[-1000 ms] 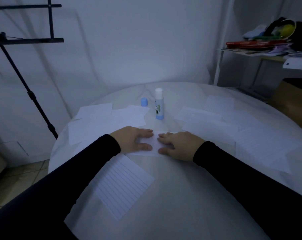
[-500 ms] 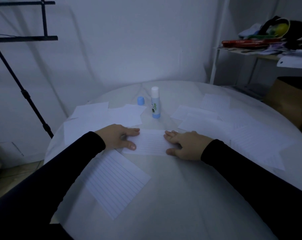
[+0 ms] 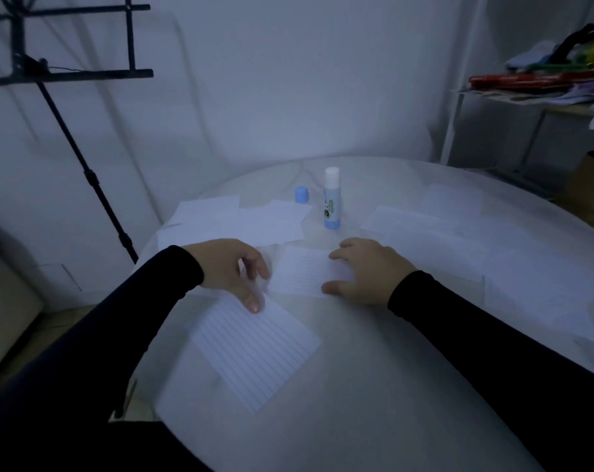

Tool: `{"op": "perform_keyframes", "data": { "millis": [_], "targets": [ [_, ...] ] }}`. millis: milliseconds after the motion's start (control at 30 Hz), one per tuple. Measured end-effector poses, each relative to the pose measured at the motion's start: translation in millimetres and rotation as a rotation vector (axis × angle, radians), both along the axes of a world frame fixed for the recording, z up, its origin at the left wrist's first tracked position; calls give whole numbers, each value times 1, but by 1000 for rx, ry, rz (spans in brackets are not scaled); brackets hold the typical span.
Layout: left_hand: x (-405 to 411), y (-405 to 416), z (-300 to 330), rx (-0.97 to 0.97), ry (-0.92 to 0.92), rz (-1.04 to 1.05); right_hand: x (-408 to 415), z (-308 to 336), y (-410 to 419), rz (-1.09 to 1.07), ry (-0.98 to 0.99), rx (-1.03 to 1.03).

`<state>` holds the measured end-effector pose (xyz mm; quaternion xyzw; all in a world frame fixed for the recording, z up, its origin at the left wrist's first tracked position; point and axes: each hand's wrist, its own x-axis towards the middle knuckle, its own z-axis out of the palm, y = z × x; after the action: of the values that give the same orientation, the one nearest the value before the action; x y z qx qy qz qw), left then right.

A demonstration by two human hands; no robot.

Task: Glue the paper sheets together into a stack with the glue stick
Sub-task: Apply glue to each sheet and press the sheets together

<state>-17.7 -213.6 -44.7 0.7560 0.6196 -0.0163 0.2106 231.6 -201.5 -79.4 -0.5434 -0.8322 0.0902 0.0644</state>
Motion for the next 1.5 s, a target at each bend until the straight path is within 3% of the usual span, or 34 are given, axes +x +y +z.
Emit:
{"op": "perform_keyframes", "data": {
  "millis": [100, 300, 700, 900, 1033, 1333, 1500],
  "targets": [
    [-5, -6, -5, 8, -11, -4, -3, 2, 4, -94, -19, -106],
    [-4, -11, -7, 42, -21, 12, -11, 9, 5, -159, -117, -59],
    [0, -2, -13, 54, -53, -28, -8, 19, 21, -328, -149, -176],
    [5, 0, -12, 117, -44, -30, -4, 7, 36, -353, 79, -79],
    [6, -1, -9, 55, -89, -43, -3, -2, 41, -358, 234, -80],
    [2, 1, -9, 78, -65, -16, -4, 34, 26, -345, 703, 283],
    [-16, 4, -2, 140, -21, 23, -21, 34, 12, -228, 580, 71]
  ]
}}
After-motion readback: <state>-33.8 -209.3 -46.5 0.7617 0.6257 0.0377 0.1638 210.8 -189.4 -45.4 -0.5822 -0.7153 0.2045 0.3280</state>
